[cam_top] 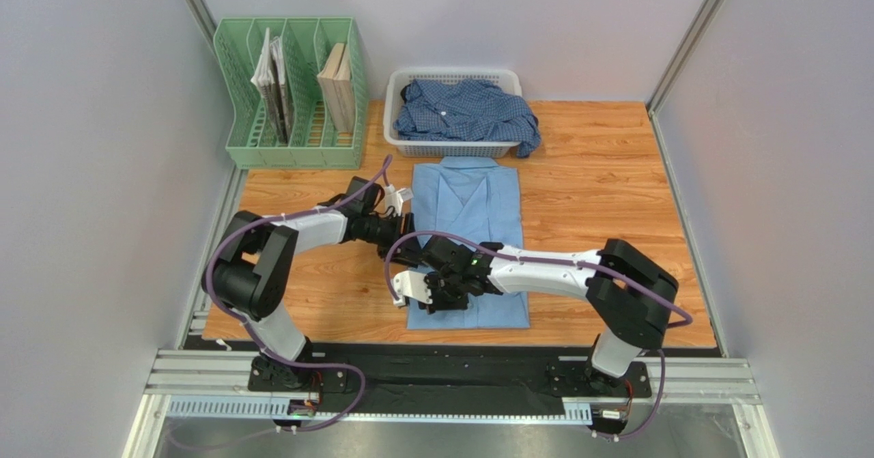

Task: Fold and stack the long sleeve shirts
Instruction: Fold the shirt

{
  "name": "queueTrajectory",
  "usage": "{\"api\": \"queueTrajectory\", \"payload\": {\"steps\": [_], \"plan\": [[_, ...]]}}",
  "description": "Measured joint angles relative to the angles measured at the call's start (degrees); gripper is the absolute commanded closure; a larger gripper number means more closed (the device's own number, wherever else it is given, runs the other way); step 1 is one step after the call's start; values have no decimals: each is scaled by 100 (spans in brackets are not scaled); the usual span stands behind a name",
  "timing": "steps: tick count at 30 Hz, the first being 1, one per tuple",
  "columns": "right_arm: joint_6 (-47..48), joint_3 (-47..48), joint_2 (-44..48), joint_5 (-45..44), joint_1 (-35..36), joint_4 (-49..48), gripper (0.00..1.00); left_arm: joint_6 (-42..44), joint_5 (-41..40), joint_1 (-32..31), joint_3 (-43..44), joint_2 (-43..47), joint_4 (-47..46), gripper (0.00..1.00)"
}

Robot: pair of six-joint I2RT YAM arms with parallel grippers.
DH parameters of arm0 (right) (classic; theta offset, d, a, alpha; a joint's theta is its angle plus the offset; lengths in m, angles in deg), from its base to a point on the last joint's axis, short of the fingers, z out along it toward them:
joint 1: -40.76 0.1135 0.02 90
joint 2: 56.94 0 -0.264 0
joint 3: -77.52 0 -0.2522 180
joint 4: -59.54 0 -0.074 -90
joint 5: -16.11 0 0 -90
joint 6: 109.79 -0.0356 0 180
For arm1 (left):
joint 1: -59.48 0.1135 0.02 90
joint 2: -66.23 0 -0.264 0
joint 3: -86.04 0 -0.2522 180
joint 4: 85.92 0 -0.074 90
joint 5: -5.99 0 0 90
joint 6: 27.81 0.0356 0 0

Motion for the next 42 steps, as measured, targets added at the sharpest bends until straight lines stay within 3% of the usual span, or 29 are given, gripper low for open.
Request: {"api": "queueTrajectory", "payload": {"steps": [3,11,14,15,17,19,22,25,29,35,42], "plan": [[4,2,-210,48,0,-48,96,-76,31,-22,140,-179,-94,73],[4,-4,-232,114,-4,-149,94,-203,-142,245,879,-313,-402,76],[-24,4,-227,109,-31,-131,86,-254,-313,599,1106,-313,-535,63],[-52,37,-225,111,-59,-72,80,-240,-348,706,1174,-308,-525,51],[-179,234,-225,160,-188,216,63,-186,-374,861,1246,-269,-437,44],[-363,540,-127,299,-514,555,57,-219,-334,927,1161,-46,-354,41],[-758,850,442,730,-1266,866,61,-343,-72,831,612,778,-275,40],[-1237,780,1397,1388,-2116,1045,72,-581,245,597,-13,1563,-363,42],[-1827,160,2063,2262,-2669,1158,76,-850,437,11,-485,1773,-494,43],[-2468,-433,831,2964,-3053,1412,76,-800,302,-361,-256,896,-297,45],[-2771,136,-643,3027,-3484,1460,73,-490,-236,-28,343,-188,22,45]]}}
